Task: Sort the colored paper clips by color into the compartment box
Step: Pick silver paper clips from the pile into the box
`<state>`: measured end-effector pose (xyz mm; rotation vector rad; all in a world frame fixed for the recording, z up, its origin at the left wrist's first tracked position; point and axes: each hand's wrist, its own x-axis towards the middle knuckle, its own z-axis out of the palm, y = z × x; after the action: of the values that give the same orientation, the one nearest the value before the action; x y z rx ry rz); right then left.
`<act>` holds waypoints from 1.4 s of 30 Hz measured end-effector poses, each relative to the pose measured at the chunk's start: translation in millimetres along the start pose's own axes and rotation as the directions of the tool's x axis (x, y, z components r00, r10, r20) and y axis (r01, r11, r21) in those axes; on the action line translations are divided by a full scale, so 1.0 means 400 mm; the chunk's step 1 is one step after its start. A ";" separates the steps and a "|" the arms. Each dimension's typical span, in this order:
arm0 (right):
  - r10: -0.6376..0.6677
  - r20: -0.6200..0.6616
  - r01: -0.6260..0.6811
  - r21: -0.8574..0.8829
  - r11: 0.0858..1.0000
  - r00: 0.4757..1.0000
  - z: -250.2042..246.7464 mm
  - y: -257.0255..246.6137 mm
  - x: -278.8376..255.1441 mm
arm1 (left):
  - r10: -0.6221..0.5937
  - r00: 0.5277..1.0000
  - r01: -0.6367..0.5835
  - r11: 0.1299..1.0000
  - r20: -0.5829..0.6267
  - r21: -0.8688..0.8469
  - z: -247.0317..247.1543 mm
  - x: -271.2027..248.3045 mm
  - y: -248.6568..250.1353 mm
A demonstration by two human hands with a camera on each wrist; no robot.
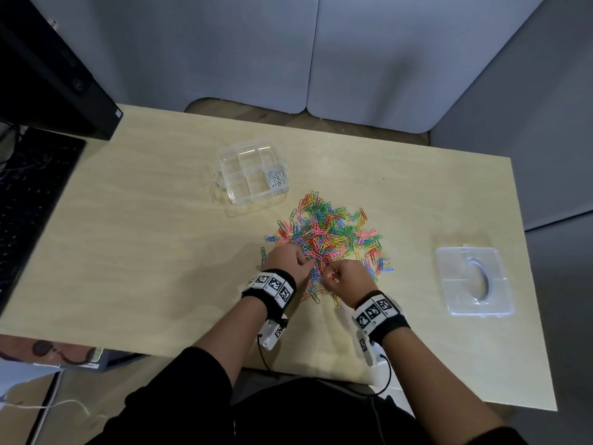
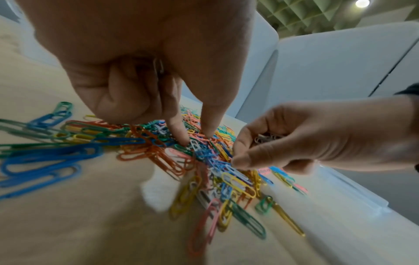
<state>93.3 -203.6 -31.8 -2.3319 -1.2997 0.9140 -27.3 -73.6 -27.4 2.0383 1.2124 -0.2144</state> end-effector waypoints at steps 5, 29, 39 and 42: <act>0.040 -0.040 -0.035 0.119 0.992 0.998 -0.015 0.023 -0.018 | 0.046 0.999 -0.045 0.993 -0.007 0.111 0.000 0.003 0.018; -0.083 -0.009 0.081 -0.151 0.985 0.996 0.038 0.012 -0.009 | 0.259 0.947 -0.252 0.966 0.190 -0.063 -0.026 -0.088 -0.064; 0.047 -0.001 -0.041 0.447 0.893 0.999 0.020 0.047 -0.041 | 0.365 0.909 -0.398 0.903 0.204 0.160 -0.014 -0.094 -0.058; 0.176 0.129 -0.208 0.796 0.569 0.976 0.009 0.051 -0.067 | 0.354 0.928 -0.368 0.922 0.119 0.120 -0.008 -0.093 -0.073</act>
<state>93.6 -237.4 -35.5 -1.7038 -0.4241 1.2762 -72.0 -88.7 -22.0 2.3044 0.7604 -0.2198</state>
